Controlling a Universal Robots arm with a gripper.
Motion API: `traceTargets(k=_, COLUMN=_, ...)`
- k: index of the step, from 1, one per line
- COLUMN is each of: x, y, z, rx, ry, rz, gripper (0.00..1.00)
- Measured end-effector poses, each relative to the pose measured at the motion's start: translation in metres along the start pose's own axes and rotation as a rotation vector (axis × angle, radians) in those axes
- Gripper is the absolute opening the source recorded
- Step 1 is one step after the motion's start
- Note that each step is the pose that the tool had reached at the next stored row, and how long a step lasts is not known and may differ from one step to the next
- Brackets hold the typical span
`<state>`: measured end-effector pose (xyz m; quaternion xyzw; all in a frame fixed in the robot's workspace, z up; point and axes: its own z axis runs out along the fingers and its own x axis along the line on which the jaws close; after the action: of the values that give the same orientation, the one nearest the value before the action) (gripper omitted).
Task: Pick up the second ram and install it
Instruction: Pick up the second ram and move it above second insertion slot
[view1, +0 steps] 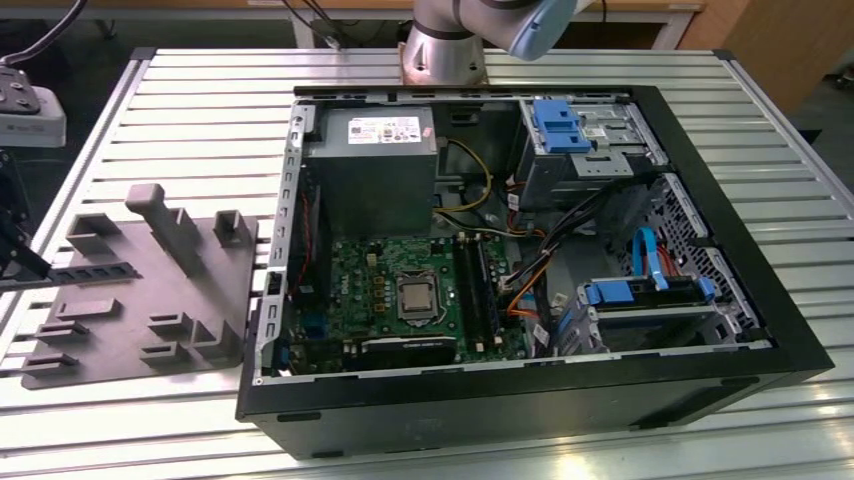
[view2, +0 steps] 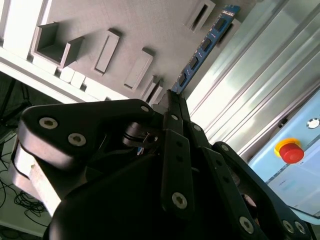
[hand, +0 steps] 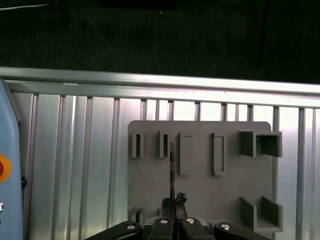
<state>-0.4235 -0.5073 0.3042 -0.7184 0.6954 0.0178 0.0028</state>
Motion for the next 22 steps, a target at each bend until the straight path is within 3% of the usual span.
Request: traceTargets(k=22, x=-0.0003, y=0.0004, z=-0.0102, rx=0.0025, ry=-0.0033, rz=0.0, gripper=0.12)
